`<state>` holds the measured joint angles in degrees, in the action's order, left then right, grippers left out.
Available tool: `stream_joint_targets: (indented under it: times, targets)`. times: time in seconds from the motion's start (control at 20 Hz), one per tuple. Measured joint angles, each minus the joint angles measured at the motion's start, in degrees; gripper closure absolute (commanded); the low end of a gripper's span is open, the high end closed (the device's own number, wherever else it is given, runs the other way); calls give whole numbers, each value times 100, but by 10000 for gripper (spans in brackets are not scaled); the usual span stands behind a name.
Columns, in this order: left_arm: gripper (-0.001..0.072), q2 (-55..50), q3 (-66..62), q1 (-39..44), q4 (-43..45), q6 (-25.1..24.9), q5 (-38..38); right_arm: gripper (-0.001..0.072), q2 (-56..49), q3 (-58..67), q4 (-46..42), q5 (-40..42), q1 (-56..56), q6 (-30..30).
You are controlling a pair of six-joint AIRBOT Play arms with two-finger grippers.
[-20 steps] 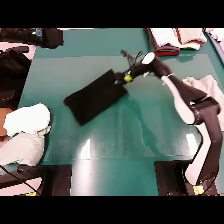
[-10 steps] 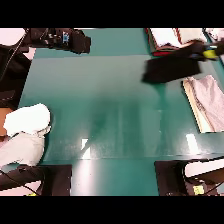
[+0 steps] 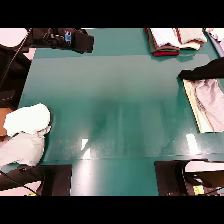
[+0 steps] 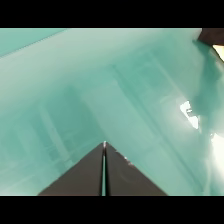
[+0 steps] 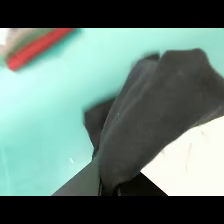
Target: Fold the shirts.
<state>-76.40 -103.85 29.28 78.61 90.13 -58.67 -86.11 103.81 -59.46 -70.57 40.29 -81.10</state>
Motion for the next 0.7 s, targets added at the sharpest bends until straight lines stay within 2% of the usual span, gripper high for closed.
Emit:
stream_joint_targets:
  times: [0.2,0.4,0.7]
  targets:
    - [681,0,0,0,2,2,-2,698,20,684,48,-55,-149,-177]
    - [681,0,0,0,2,0,-101,698,190,964,-463,-479,-168,-457]
    - [681,0,0,0,7,-66,-186,698,1233,-529,-1690,-927,-155,-640]
